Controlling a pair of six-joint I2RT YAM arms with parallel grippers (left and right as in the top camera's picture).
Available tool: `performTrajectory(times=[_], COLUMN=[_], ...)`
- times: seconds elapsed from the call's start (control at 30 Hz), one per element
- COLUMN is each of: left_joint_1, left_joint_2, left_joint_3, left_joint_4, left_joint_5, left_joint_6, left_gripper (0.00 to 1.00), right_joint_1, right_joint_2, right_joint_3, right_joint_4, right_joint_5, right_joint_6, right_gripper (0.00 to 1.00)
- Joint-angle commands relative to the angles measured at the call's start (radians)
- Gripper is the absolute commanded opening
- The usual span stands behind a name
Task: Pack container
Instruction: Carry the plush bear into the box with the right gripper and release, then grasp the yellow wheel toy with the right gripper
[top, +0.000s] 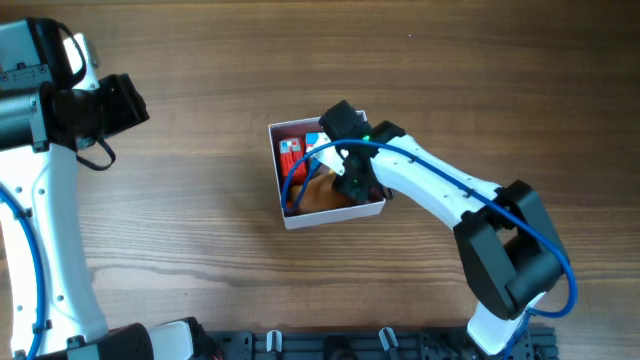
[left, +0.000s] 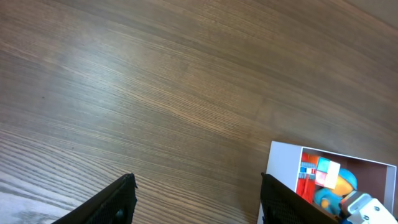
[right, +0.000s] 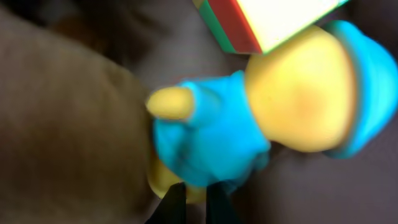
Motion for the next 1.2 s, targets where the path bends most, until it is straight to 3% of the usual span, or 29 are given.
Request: performTrajectory(times=[0.0, 0.4, 0.47, 0.6, 0.7, 0.77, 0.83, 0.9, 0.93, 1.03, 1.17], left_joint_1=[0.003, 0.003, 0.003, 0.003, 0.003, 0.003, 0.003, 0.003, 0.003, 0.003, 0.003], left_joint_2=[0.008, 0.008, 0.008, 0.008, 0.008, 0.008, 0.008, 0.008, 0.008, 0.008, 0.008], left_joint_3=[-0.004, -0.004, -0.004, -0.004, -0.004, -0.004, -0.004, -0.004, -0.004, -0.004, -0.004], left_joint_4=[0.002, 0.005, 0.005, 0.005, 0.005, 0.004, 0.004, 0.003, 0.004, 0.004, 0.005], left_joint_5=[0.015, 0.015, 0.015, 0.015, 0.015, 0.016, 0.016, 0.016, 0.016, 0.016, 0.016], left_joint_6=[0.005, 0.005, 0.005, 0.005, 0.005, 0.005, 0.005, 0.005, 0.005, 0.005, 0.005], left_gripper=[0.65, 0.65, 0.65, 0.66, 0.68, 0.68, 0.68, 0.68, 0.68, 0.71, 0.73], right_joint_1=[-0.003, -0.003, -0.003, -0.003, -0.032, -0.101, -0.238, -0.355, -0.44, -0.607, -0.691], right_joint_2=[0.024, -0.053, -0.108, -0.267, -0.406, -0.477, -0.515, -0.509, -0.496, -0.467, -0.414], right_joint_3=[-0.018, 0.053, 0.086, 0.119, 0.122, 0.122, 0.122, 0.12, 0.115, 0.037, -0.104], right_joint_4=[-0.006, -0.016, -0.035, -0.055, -0.042, -0.076, -0.169, -0.248, -0.289, -0.305, -0.249], right_joint_5=[0.029, 0.029, 0.029, 0.021, 0.129, 0.152, 0.144, 0.108, 0.058, -0.011, -0.034], right_joint_6=[0.023, 0.104, 0.158, 0.274, 0.477, 0.628, 0.792, 0.859, 0.874, 0.895, 0.911], right_gripper=[0.06, 0.07, 0.08, 0.24, 0.23, 0.57, 0.71, 0.93, 1.0, 1.0, 1.0])
